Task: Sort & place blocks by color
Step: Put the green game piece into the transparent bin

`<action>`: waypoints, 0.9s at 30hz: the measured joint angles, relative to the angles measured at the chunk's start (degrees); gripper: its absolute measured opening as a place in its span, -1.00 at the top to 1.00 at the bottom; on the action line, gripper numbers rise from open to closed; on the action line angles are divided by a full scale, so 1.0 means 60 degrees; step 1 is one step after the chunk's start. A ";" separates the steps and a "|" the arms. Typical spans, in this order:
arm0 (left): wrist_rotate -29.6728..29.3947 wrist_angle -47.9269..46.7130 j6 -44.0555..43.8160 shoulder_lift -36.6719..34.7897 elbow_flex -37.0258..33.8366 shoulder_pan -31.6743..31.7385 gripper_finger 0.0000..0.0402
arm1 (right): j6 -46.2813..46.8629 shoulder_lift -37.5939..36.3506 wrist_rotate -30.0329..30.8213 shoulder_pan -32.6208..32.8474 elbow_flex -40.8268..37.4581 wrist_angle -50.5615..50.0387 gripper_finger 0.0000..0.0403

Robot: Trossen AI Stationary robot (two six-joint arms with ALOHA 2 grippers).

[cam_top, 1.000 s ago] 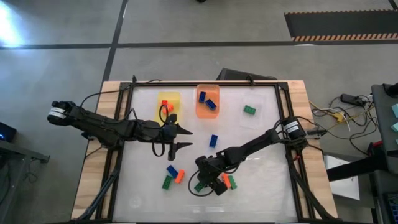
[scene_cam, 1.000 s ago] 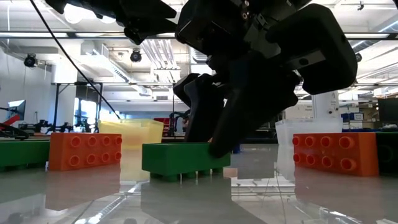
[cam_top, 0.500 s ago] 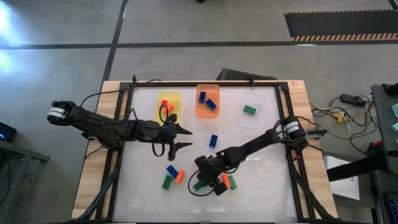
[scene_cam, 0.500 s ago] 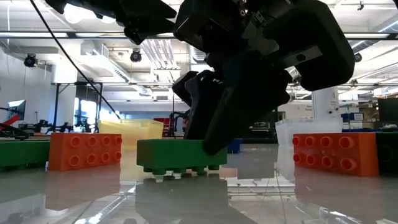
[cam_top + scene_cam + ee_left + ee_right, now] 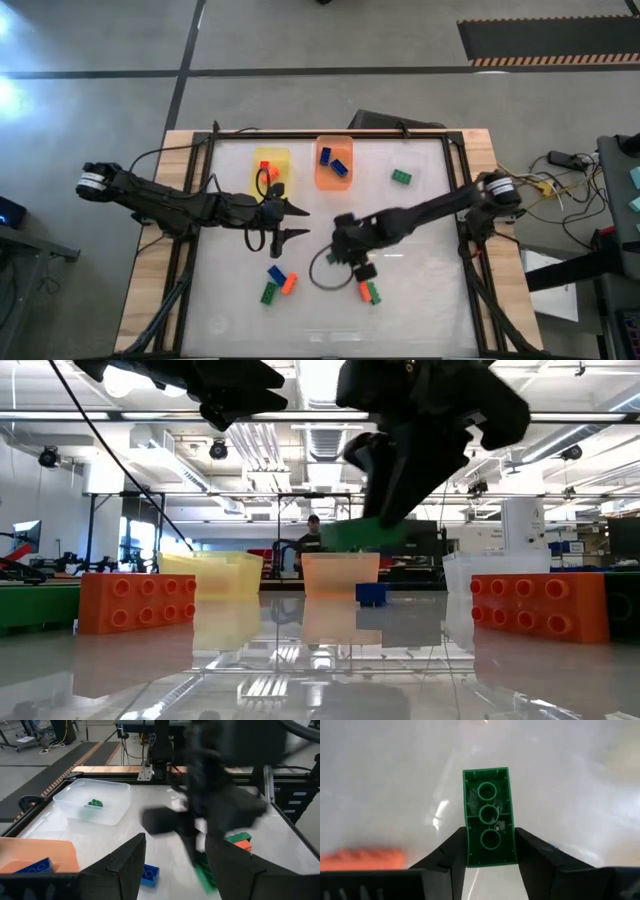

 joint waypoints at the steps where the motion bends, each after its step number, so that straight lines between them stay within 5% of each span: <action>1: 0.0000 0.0000 0.0000 0.0000 0.0000 0.0000 0.06 | 0.0028 -0.0232 0.0106 -0.0143 -0.0077 -0.0240 0.33; 9: 0.0000 0.0045 0.0000 0.0000 0.0000 0.0000 0.06 | 0.0224 -0.2298 0.1177 -0.1544 -0.1033 -0.1643 0.33; 18: -0.0004 0.0207 0.0217 0.0000 0.0000 0.0000 0.06 | 0.0109 -0.4839 0.1200 -0.4221 -0.3232 -0.1704 0.33; 27: -0.0004 0.0255 0.0240 0.0000 0.0000 0.0018 0.06 | -0.0528 -0.5991 0.0937 -0.6493 -0.4790 -0.1711 0.33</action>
